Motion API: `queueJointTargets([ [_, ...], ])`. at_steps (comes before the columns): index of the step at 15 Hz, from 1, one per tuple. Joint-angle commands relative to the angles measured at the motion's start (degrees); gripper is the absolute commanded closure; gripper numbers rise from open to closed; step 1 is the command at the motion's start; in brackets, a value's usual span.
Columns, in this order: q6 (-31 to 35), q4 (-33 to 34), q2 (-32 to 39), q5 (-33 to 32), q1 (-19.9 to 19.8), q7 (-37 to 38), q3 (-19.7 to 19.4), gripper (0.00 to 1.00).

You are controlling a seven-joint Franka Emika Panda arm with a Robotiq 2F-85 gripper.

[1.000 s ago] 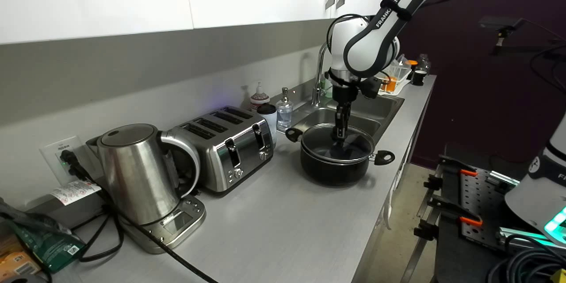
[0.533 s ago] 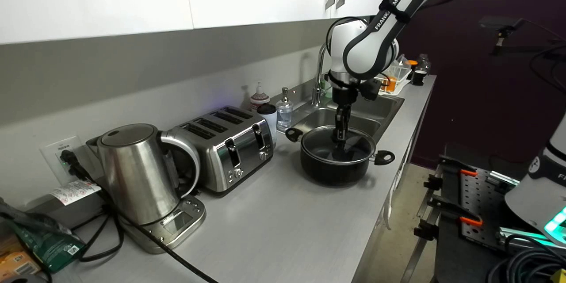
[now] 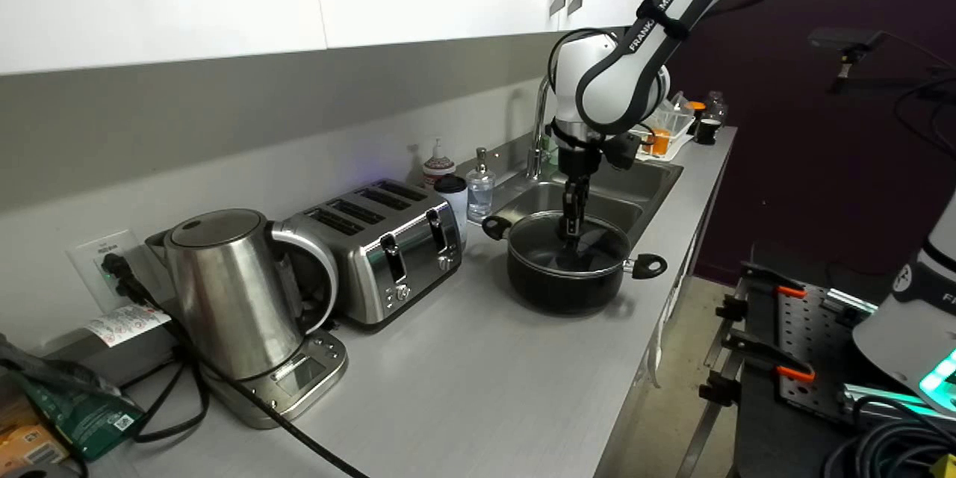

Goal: Place the lid on the pot

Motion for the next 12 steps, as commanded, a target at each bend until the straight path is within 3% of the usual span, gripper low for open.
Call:
queueJointTargets([
  [1,-1.6,2.2,0.5,0.4,-0.4,-1.0,0.5,0.76],
  [10,-1.4,2.7,1.6,0.3,-0.7,-1.6,0.6,0.76],
  [11,-1.5,2.6,1.6,0.4,-0.8,-1.8,0.7,0.56],
  [12,-1.5,2.5,1.6,0.6,-0.9,-2.1,0.8,0.26],
])
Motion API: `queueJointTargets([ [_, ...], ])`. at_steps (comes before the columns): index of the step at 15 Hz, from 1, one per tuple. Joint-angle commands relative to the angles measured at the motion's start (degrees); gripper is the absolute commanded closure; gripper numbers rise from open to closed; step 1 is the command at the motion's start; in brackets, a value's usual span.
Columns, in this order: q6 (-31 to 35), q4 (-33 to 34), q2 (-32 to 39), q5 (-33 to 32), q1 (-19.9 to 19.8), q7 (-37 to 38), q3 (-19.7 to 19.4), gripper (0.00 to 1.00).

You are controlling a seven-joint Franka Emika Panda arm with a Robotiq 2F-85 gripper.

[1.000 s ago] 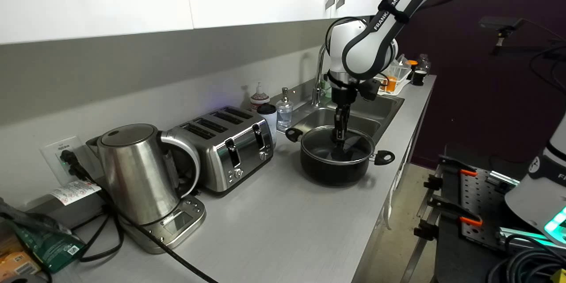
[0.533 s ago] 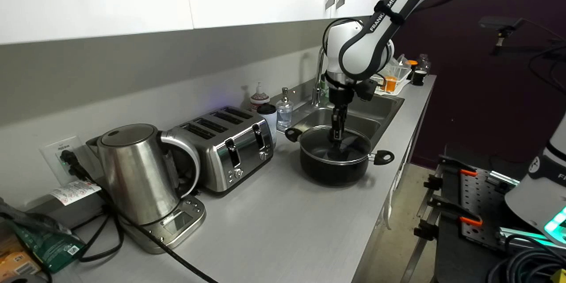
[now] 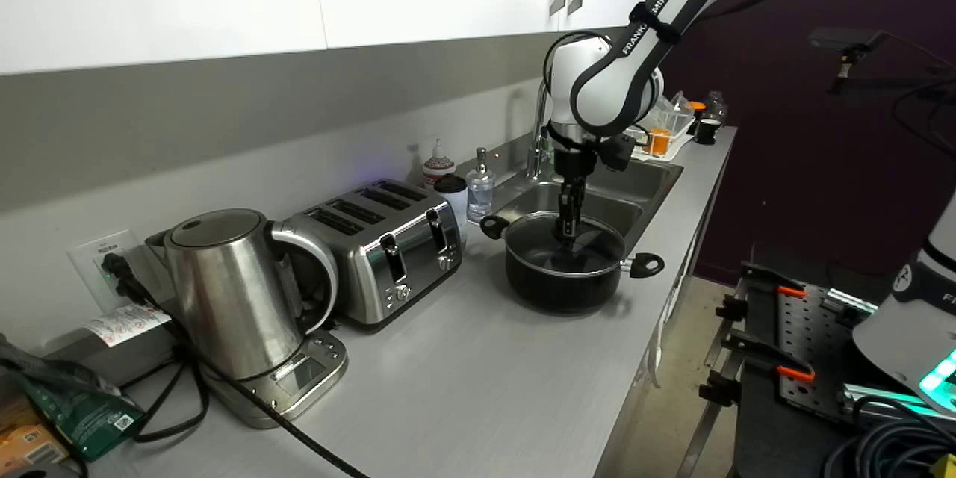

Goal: Place the lid on the pot

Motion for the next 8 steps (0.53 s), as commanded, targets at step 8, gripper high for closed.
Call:
queueJointTargets([
  [8,0.4,-0.3,-0.4,0.2,-0.8,-2.9,0.9,0.02],
])
